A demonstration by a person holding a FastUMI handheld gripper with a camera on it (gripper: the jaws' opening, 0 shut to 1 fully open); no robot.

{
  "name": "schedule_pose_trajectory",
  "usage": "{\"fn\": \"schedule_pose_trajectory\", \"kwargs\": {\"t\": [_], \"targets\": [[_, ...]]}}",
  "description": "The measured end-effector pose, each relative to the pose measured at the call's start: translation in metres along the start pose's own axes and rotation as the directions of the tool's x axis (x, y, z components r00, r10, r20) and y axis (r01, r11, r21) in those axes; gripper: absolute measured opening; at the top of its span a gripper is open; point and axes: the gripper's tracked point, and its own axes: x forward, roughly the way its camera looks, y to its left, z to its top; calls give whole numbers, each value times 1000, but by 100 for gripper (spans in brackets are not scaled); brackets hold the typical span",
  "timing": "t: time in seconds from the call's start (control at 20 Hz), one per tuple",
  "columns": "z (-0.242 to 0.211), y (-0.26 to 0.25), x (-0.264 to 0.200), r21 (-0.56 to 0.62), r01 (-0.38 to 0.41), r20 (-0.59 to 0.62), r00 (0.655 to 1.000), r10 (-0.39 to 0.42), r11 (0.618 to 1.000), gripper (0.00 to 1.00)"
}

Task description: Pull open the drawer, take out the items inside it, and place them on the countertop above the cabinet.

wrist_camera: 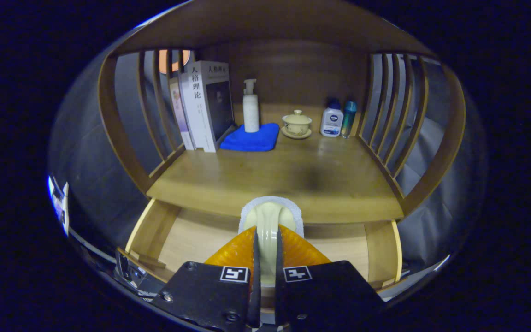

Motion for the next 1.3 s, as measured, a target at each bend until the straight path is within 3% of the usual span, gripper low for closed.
{"fn": "schedule_pose_trajectory", "kwargs": {"t": [0.5, 1.3], "targets": [[62, -11, 61, 40, 25, -8, 1000, -24, 999, 15], [76, -11, 108, 120, -22, 16, 1000, 20, 992, 16]]}}
